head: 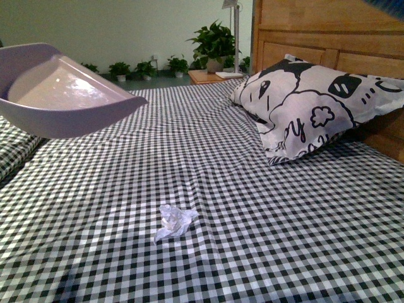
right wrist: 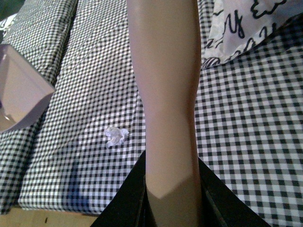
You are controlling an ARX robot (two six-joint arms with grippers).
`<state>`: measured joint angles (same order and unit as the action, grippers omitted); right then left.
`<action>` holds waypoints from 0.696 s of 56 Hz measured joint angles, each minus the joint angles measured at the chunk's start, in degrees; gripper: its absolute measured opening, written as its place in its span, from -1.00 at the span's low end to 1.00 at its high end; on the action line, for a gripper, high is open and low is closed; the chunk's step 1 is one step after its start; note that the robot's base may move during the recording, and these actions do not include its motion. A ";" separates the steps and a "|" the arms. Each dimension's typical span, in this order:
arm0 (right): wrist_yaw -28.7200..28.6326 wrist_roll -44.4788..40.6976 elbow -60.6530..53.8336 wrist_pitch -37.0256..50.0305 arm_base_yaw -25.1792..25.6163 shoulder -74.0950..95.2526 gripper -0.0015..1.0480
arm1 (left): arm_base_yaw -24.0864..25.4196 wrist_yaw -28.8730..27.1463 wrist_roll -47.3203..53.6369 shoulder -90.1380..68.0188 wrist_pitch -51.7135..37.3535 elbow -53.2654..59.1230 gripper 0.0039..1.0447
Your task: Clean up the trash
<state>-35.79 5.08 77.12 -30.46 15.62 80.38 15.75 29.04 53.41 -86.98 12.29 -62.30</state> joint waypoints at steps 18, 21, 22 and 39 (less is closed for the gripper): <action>5.11 -2.73 1.75 -2.64 -6.38 7.76 -0.60 | -3.17 0.24 2.75 -4.90 2.93 1.84 -0.50; 6.05 -3.26 2.34 -2.97 -7.67 9.07 -0.60 | -3.17 0.33 3.43 -5.53 4.15 1.84 -0.50; 6.19 -3.32 2.45 -3.04 -7.93 9.27 -0.60 | -3.15 0.35 3.91 -5.84 4.57 1.84 -0.50; 10.25 -4.94 3.48 -3.26 -15.47 14.60 -0.60 | -1.84 -0.74 11.72 -8.79 12.74 1.99 -0.50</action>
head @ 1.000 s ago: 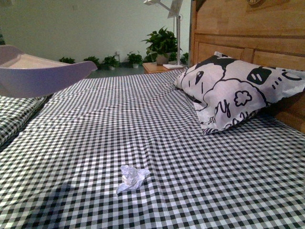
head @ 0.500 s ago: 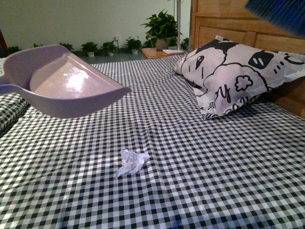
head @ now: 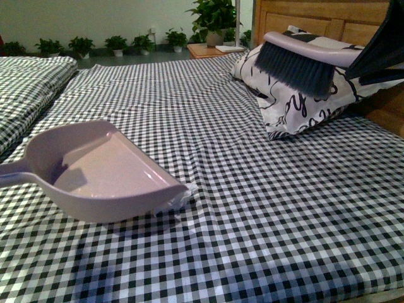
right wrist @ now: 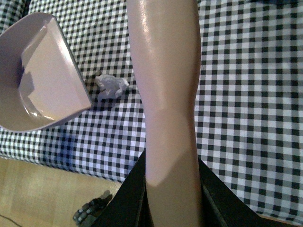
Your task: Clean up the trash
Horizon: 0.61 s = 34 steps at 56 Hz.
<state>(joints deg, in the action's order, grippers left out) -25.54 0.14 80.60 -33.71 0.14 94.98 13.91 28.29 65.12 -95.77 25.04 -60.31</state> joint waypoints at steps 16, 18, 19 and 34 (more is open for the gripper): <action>0.87 0.13 0.00 1.44 -3.37 2.69 -0.60 | 2.64 -3.15 7.58 -3.08 0.48 1.38 -0.50; 0.94 0.24 0.00 1.60 -3.72 2.78 -0.60 | 2.80 -3.17 7.96 -3.23 -0.13 1.57 -0.50; 0.96 0.24 0.00 1.64 -3.76 2.80 -0.60 | 2.84 -3.17 8.02 -3.28 -0.37 1.64 -0.50; 2.34 0.26 -0.22 2.25 -5.57 3.32 -0.60 | 2.27 -2.82 10.12 -4.83 -5.49 4.57 -0.50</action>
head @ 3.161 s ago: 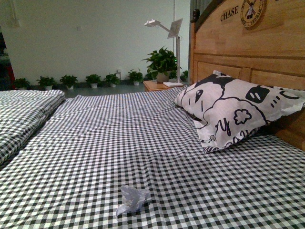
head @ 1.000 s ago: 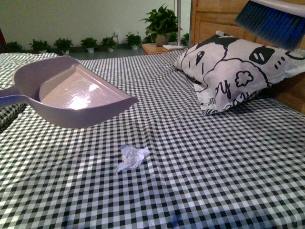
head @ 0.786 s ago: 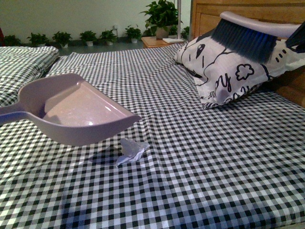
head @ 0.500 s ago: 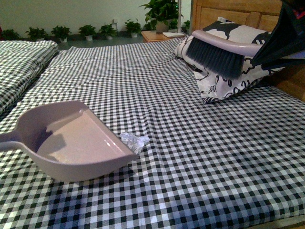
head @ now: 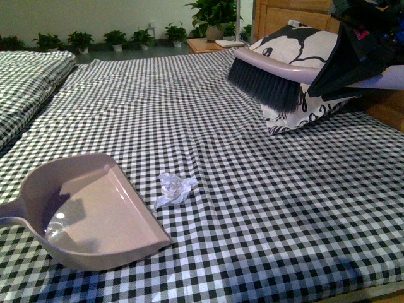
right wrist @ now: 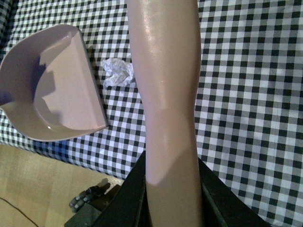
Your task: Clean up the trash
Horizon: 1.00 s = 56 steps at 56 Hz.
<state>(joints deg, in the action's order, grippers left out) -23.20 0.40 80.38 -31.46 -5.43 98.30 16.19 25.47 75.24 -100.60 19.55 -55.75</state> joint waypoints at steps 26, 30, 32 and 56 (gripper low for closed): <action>6.95 0.85 -0.68 3.91 -6.84 5.01 -0.60 | -1.57 1.33 0.13 -1.01 -3.78 1.07 -0.50; 9.22 0.96 -1.75 5.51 -7.89 5.86 -0.60 | -1.53 1.31 0.09 -1.03 -3.21 1.07 -0.50; 10.08 1.05 -2.32 6.21 -8.33 6.27 -0.60 | -1.49 1.31 0.11 -1.05 -2.95 1.07 -0.50; 16.35 2.89 -7.98 16.55 -11.21 10.43 -0.60 | -0.42 1.07 -0.09 -1.86 -0.28 1.05 -0.50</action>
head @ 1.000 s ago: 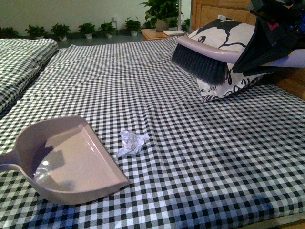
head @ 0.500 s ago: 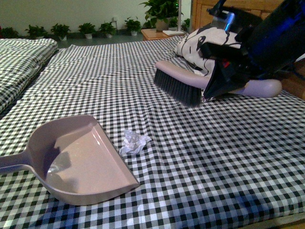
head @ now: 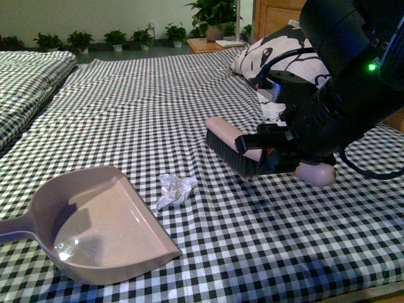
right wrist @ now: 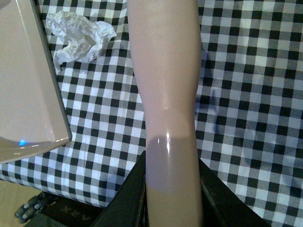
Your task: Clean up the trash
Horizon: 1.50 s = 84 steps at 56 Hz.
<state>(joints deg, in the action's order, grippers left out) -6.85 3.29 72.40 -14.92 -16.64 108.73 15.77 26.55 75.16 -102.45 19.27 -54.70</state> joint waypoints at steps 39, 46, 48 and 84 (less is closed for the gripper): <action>4.96 2.54 -0.11 4.11 -5.35 6.84 -0.60 | -1.01 0.13 -1.05 -0.68 0.26 -0.04 -0.50; 4.83 3.30 0.00 4.09 -7.08 7.63 -0.60 | -1.01 0.28 -1.03 -0.68 0.74 -0.46 -0.50; 4.48 3.37 0.00 4.09 -7.61 7.63 -0.60 | -0.96 0.28 -1.03 -0.70 0.90 -0.59 -0.50; -8.20 10.16 -0.24 8.24 -7.93 1.42 -0.60 | -0.28 0.57 -1.07 -0.70 0.77 -0.98 -0.50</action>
<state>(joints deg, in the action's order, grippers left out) -15.05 13.45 72.16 -6.68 -24.58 110.15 15.49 27.11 74.08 -103.15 20.03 -55.68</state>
